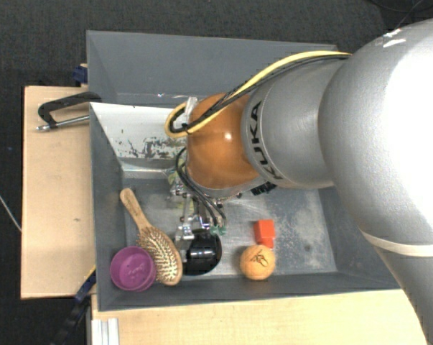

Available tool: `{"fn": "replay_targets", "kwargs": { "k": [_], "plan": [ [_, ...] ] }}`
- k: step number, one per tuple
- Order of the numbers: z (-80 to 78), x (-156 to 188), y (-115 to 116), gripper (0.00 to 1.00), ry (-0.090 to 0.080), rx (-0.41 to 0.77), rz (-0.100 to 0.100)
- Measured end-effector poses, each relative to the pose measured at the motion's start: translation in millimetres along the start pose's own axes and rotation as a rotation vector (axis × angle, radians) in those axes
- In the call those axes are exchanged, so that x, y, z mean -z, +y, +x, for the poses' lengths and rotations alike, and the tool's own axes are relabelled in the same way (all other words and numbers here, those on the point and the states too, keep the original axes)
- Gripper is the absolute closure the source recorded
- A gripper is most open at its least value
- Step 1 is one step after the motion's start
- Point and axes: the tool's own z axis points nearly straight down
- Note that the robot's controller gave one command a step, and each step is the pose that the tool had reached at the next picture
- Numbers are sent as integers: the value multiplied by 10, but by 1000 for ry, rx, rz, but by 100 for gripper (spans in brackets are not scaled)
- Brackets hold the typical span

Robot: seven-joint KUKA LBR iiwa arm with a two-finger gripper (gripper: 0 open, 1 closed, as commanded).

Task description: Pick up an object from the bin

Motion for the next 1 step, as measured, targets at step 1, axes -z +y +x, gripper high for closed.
{"fn": "replay_targets", "kwargs": {
  "k": [1],
  "plan": [
    [9, 5, -2, 100, -3, -2, 0]
  ]
}}
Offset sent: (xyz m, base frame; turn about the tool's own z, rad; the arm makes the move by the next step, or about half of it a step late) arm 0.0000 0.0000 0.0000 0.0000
